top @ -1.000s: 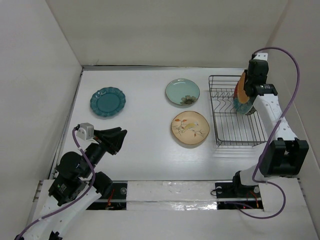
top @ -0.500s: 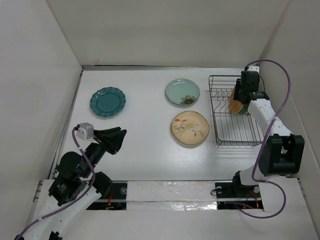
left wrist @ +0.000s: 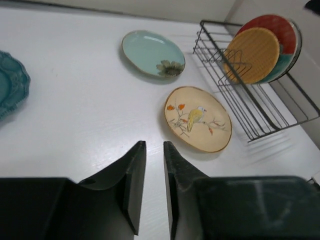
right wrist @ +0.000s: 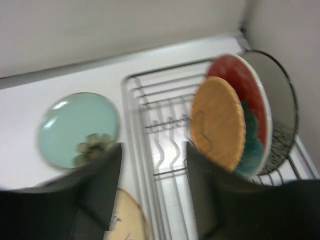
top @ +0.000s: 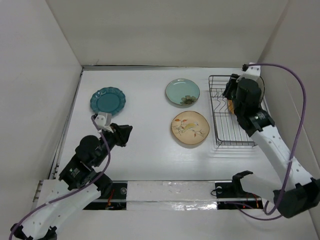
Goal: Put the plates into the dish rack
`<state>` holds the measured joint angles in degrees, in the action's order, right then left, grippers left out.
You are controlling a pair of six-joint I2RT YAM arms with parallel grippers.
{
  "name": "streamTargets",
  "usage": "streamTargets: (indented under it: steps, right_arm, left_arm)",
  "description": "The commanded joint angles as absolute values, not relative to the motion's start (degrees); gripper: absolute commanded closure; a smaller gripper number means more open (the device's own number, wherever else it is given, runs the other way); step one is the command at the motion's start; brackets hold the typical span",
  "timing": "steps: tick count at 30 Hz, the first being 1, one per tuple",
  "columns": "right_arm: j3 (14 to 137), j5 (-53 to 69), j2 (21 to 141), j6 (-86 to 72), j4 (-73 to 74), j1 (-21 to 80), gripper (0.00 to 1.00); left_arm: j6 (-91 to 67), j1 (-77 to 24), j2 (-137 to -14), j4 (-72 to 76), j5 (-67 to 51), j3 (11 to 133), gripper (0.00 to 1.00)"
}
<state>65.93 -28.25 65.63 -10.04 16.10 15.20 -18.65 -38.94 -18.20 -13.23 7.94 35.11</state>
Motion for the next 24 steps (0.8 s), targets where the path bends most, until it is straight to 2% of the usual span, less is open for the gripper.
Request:
streamTargets:
  steps: [1, 2, 4, 9, 13, 14, 15, 16, 17, 18, 21, 24]
  right_arm:
    - [61.28, -27.35, 58.83, -11.51, 6.96, 22.56, 0.60]
    - [58.39, -25.77, 57.75, -12.38, 4.25, 24.07, 1.00]
    - [55.82, -23.13, 56.43, -14.31, 2.38, 26.88, 1.00]
    - [46.96, -18.11, 56.60, -17.22, -6.05, 35.94, 1.00]
    - [41.16, -15.48, 55.20, -18.98, -10.97, 40.51, 0.88]
    - [40.00, -14.77, 54.76, -19.51, -12.81, 41.04, 0.77]
    - [38.86, -14.24, 54.06, -20.56, -13.35, 41.57, 0.72]
    - [37.19, -14.24, 53.70, -21.00, -13.88, 41.57, 0.66]
    - [36.31, -13.98, 53.35, -21.09, -15.28, 41.57, 0.55]
    - [35.52, -13.54, 52.83, -20.75, -15.99, 41.57, 0.50]
    - [34.54, -13.36, 52.73, -19.52, -16.96, 41.57, 0.46]
    - [34.45, -12.84, 52.38, -19.51, -16.61, 41.57, 0.45]
  left_arm:
    - [-18.63, -39.29, -25.12, -11.51, 7.56, 36.65, 0.85]
    - [-18.81, -39.29, -26.96, -11.43, 6.95, 37.09, 0.88]
    - [-20.38, -39.29, -33.03, -11.16, 5.20, 37.96, 0.98]
    - [-25.39, -39.29, -43.93, -3.63, 0.27, 38.94, 1.00]
    - [-30.49, -39.29, -55.94, 3.94, -3.33, 37.36, 1.00]
    - [-32.15, -39.29, -58.16, 5.35, -3.69, 37.01, 1.00]
    - [-32.78, -39.29, -62.88, 7.97, -4.13, 37.09, 1.00]
    - [-33.31, -39.29, -65.19, 9.56, -5.17, 37.35, 0.92]
    - [-33.92, -39.29, -67.22, 11.23, -6.23, 37.70, 0.81]
    - [-35.49, -39.29, -70.72, 15.51, -7.28, 37.79, 0.64]
    - [-38.31, -39.29, -75.48, 20.64, -9.05, 39.37, 0.48]
    - [-39.02, -39.29, -83.12, 21.00, -8.44, 42.44, 0.46]
